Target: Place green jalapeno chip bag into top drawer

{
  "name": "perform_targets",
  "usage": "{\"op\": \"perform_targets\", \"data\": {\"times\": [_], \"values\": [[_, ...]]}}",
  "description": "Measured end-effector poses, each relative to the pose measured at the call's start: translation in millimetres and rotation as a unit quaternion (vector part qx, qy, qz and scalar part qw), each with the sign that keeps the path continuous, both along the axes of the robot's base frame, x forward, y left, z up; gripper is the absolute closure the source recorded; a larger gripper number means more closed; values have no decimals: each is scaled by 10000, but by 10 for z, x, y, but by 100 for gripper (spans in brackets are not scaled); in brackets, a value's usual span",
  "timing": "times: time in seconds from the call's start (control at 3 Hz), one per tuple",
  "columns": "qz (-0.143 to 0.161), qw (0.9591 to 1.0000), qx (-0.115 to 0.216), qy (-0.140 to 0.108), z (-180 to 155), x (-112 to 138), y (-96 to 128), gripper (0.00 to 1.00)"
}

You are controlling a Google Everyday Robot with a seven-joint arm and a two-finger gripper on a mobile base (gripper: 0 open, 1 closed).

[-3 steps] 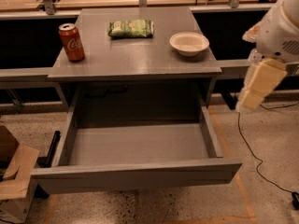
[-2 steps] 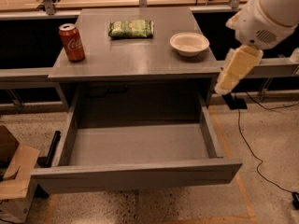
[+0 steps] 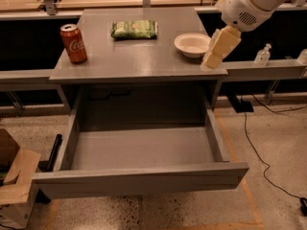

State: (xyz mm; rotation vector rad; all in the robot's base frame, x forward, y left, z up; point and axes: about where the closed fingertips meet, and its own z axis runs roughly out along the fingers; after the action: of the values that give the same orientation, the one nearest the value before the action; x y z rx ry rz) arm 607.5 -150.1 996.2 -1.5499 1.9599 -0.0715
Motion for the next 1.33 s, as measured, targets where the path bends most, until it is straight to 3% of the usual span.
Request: {"op": "perform_targets", "data": {"times": [0.33,0.67,1.0,1.33], "values": [[71,9994,309,-115,-39,301,148,0],[239,9955,878,-261,-127,845,436,0],[266,9911,1241,-395,-213,1388,675,0],[88,9839,1697,-558,-221,1886,896,0]]}}
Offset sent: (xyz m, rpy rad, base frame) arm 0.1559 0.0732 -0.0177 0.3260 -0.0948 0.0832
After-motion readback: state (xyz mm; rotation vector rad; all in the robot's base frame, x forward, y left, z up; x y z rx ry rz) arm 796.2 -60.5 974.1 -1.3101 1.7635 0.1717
